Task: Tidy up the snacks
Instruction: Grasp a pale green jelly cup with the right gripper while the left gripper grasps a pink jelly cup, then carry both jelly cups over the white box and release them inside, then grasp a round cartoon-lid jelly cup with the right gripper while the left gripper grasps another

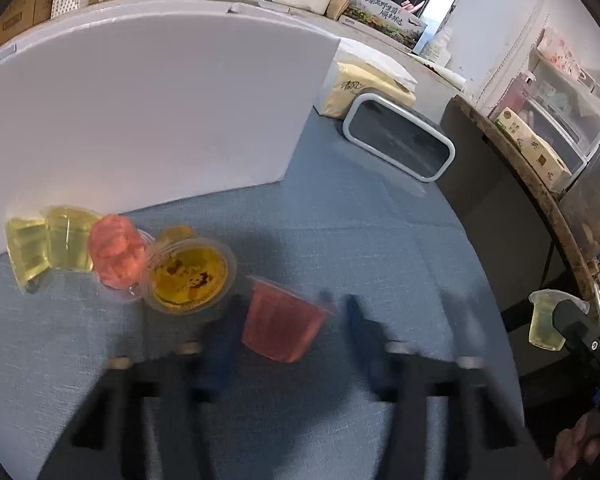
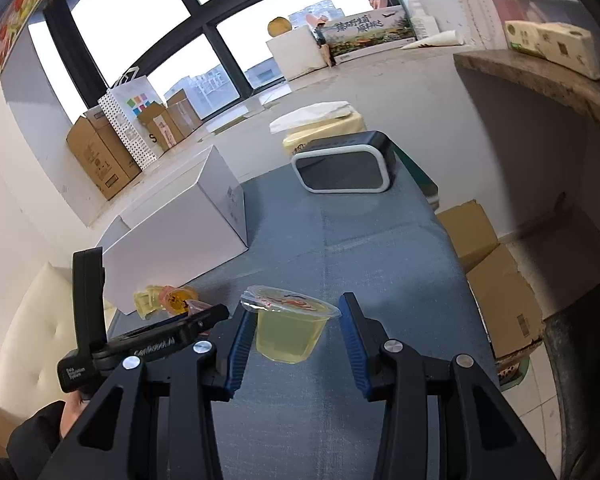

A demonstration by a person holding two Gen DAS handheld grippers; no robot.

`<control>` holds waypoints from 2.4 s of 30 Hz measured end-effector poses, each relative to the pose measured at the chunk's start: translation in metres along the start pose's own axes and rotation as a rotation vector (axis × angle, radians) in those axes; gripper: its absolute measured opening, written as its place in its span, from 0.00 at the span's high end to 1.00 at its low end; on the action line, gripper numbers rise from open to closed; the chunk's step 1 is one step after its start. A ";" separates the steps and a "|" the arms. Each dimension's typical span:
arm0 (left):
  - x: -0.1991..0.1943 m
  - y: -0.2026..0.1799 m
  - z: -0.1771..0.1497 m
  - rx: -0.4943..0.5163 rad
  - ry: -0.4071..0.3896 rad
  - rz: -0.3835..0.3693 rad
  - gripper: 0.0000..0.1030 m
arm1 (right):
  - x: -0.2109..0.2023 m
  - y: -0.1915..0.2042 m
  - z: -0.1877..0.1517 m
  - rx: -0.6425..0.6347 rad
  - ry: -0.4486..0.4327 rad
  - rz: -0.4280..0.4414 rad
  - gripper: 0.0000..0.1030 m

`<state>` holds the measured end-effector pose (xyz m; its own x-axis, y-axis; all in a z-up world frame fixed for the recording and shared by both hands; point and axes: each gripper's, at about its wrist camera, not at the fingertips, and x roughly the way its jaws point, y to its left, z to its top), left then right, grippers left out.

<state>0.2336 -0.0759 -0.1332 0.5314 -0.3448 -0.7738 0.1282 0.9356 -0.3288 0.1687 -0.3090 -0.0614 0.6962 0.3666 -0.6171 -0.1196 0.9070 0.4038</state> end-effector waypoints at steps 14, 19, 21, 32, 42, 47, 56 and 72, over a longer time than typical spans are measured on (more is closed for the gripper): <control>-0.108 0.007 -0.019 0.132 -0.192 -0.012 0.53 | 0.014 0.033 0.003 -0.067 0.010 0.061 0.55; -0.155 0.032 -0.005 0.121 -0.289 0.012 0.53 | 0.031 0.075 0.009 -0.146 0.019 0.125 0.55; -0.168 0.045 0.006 0.113 -0.318 0.029 0.53 | 0.039 0.097 0.016 -0.191 0.009 0.158 0.55; -0.168 0.116 0.104 0.057 -0.389 0.076 0.53 | 0.104 0.182 0.101 -0.289 -0.047 0.172 0.55; -0.132 0.139 0.123 0.082 -0.315 0.154 0.00 | 0.165 0.197 0.123 -0.314 0.035 0.079 0.02; -0.131 0.146 0.114 0.063 -0.293 0.160 0.00 | 0.151 0.185 0.124 -0.285 -0.005 0.094 0.00; -0.147 0.137 0.099 0.068 -0.290 0.147 0.00 | 0.121 0.175 0.120 -0.274 -0.042 0.122 0.00; -0.183 0.101 -0.021 0.091 -0.305 0.109 0.00 | 0.065 0.144 0.007 -0.331 0.018 0.146 0.00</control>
<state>0.1316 0.0802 -0.0359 0.7703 -0.2169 -0.5997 0.1237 0.9733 -0.1932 0.2013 -0.1559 -0.0388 0.6425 0.4980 -0.5824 -0.4417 0.8617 0.2496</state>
